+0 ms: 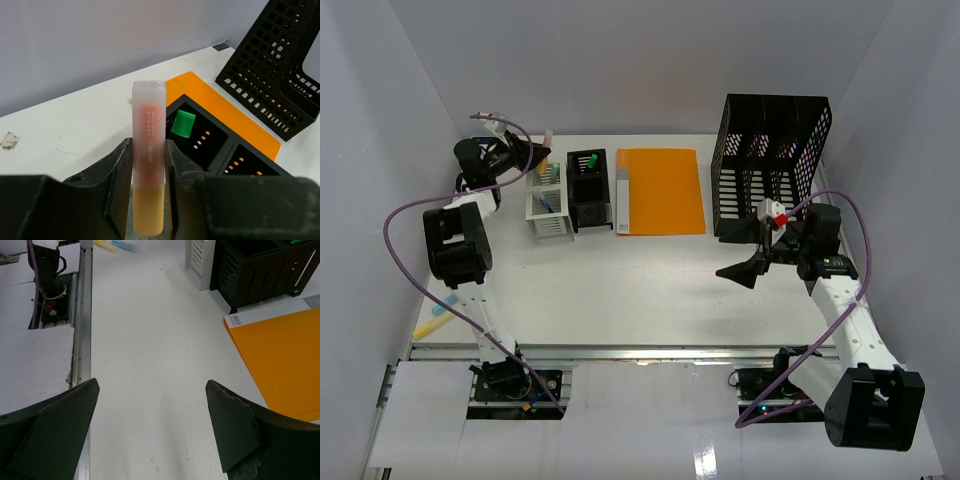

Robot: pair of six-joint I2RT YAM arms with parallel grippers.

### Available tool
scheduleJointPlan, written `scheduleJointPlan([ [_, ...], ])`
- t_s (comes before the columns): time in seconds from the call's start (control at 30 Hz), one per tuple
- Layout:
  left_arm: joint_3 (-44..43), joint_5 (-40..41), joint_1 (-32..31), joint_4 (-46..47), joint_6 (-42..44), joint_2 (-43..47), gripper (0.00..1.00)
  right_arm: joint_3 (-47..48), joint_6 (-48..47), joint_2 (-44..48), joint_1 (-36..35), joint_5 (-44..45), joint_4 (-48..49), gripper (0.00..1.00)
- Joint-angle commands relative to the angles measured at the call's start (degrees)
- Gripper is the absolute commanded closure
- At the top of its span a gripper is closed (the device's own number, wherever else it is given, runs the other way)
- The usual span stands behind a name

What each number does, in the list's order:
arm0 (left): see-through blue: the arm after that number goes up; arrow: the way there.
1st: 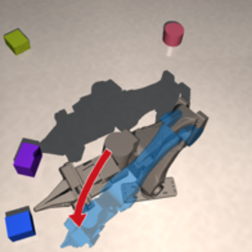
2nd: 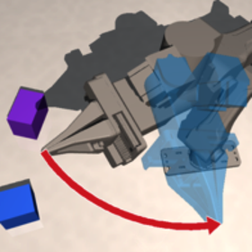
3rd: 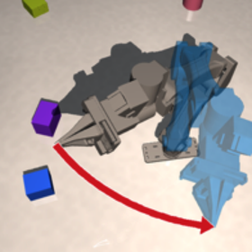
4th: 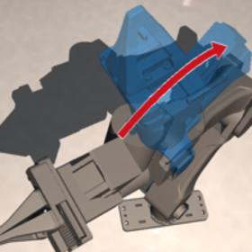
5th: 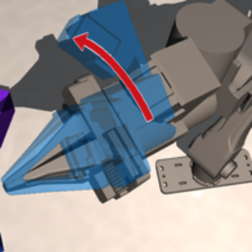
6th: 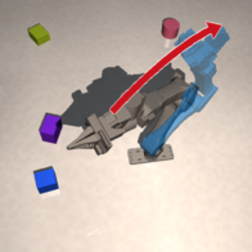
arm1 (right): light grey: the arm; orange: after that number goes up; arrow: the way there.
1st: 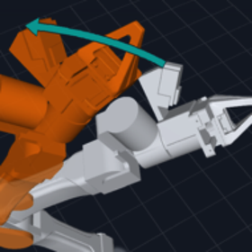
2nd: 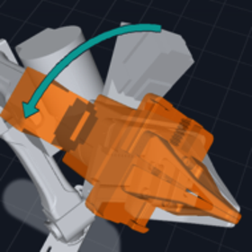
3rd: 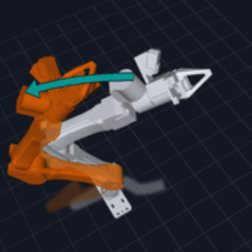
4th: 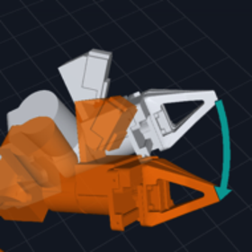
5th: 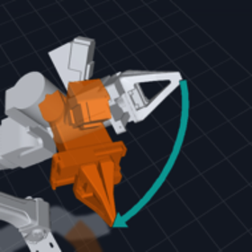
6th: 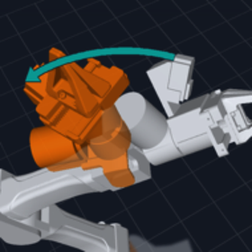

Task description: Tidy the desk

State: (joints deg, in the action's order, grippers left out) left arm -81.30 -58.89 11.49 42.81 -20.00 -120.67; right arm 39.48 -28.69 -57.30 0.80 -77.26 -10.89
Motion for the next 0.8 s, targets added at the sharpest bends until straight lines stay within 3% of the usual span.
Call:
scheduleJointPlan([
  [0.0,-1.5,-0.7,-0.6,3.69,0.58,-0.7,1.0,-0.02,-0.23,-0.27,0.52,-0.52,1.31,0.07],
  [0.13,0.83,-0.21,-0.6,4.01,1.58,-0.4,0.91,-0.02,-0.37,-0.34,0.76,-0.52,1.31,0.07],
  [0.3,2.85,2.08,-0.6,1.09,3.87,1.99,0.52,-0.1,-0.4,-0.54,0.87,-0.44,1.31,0.07],
  [0.43,2.31,2.95,-0.6,-3.71,5.54,3.78,0.32,-0.11,-0.45,-0.54,0.96,-0.3,1.31,0.07],
  [0.77,4.15,9.67,0.18,-9.07,7.01,14.53,0.28,-0.25,-0.64,-0.1,1.14,-0.16,1.18,0.07],
])
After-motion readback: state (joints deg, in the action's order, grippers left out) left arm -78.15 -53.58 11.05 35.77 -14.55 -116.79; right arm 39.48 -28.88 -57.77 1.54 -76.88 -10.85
